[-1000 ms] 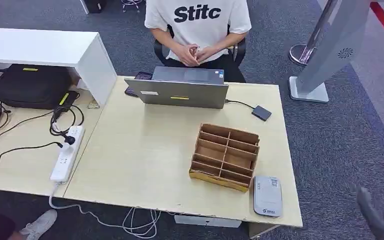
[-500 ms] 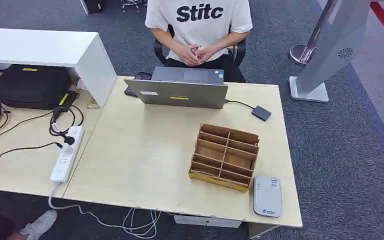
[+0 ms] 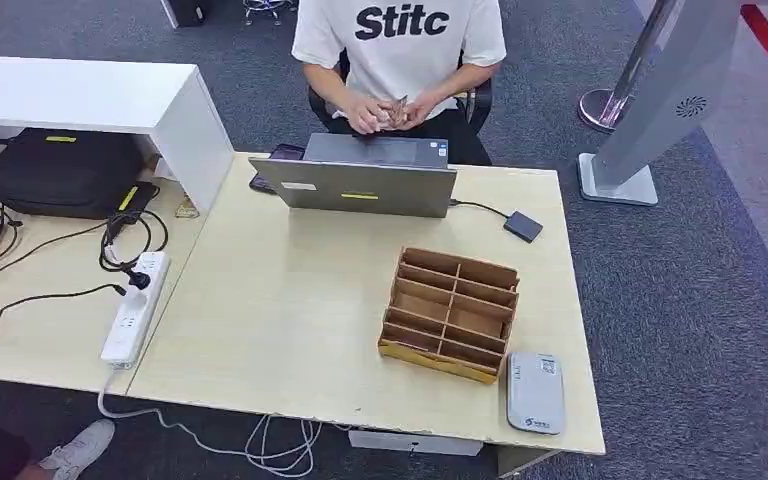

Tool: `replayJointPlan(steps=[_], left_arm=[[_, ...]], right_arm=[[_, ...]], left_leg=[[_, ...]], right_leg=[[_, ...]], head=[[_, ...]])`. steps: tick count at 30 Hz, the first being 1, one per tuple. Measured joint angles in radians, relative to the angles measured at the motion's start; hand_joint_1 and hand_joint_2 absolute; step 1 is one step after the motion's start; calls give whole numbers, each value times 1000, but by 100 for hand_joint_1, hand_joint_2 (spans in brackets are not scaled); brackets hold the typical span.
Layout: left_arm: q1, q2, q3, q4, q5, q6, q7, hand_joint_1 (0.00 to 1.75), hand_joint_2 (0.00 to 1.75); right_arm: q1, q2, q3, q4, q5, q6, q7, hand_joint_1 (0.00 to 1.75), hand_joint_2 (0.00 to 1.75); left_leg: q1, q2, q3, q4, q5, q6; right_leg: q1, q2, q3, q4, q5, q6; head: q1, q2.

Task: Pass the card to the sensor for recognition and then transmit it.

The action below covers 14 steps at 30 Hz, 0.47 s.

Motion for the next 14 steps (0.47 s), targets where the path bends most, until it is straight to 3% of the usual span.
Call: replayJointPlan(steps=[4, 7, 11, 12, 14], left_arm=[[8, -2, -32, -23, -71, 99, 12, 0, 175], [16, -17, -34, -70, -75, 159, -14, 0, 175], [25, -56, -29, -146, -29, 146, -69, 0, 175], [25, -61, -20, -156, 6, 137, -98, 0, 0], [24, -63, -2, -168, 62, 126, -149, 0, 0]], right_arm=[[2, 11, 44, 45, 126, -149, 114, 0, 175], [6, 25, 87, 64, 220, -229, 232, 0, 175], [16, 42, 143, 82, 284, -262, 323, 0, 175], [17, 46, 152, 85, 291, -263, 334, 0, 175], [20, 48, 166, 91, 296, -270, 344, 0, 175]], left_leg=[[0, 0, 0, 0, 0, 0], [0, 0, 0, 0, 0, 0], [0, 0, 0, 0, 0, 0], [0, 0, 0, 0, 0, 0], [0, 0, 0, 0, 0, 0]], right_leg=[[0, 0, 0, 0, 0, 0], [0, 0, 0, 0, 0, 0], [0, 0, 0, 0, 0, 0], [0, 0, 0, 0, 0, 0], [0, 0, 0, 0, 0, 0]], head=[[0, 0], [0, 0], [0, 0], [0, 0], [0, 0]])
